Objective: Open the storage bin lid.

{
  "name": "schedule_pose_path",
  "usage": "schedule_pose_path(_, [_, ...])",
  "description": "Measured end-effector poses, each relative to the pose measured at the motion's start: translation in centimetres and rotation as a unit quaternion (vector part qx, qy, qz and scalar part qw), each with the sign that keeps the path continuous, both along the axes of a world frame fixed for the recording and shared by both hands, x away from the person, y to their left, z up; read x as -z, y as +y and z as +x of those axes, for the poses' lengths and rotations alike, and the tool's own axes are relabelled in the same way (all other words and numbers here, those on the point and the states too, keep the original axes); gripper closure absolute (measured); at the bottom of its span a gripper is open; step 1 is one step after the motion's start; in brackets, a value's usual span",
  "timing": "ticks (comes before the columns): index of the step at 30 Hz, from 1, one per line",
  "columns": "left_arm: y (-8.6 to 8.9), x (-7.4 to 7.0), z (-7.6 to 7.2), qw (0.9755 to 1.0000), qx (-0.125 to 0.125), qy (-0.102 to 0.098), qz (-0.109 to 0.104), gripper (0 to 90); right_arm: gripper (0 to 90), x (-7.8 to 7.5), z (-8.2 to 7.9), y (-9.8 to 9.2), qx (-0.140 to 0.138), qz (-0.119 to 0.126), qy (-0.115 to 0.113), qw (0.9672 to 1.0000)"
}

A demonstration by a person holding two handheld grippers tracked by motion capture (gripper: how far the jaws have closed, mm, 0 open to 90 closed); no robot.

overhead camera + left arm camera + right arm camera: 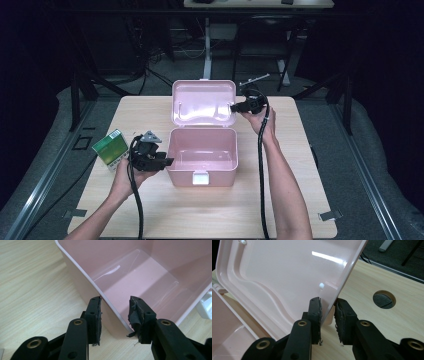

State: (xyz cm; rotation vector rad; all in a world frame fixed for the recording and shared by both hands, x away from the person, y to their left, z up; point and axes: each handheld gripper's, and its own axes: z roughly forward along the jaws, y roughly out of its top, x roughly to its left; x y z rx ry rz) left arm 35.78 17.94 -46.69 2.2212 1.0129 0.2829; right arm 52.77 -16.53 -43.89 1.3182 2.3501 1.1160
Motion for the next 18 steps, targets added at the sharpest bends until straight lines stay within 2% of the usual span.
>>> schedule_pose_path(18, [-0.01, -0.01, 0.03, 1.0000, -0.003, 0.002, -0.001, 62.0, 71.2, 0.57, 0.25, 0.00, 0.006, 0.011, 0.017, 0.9998])
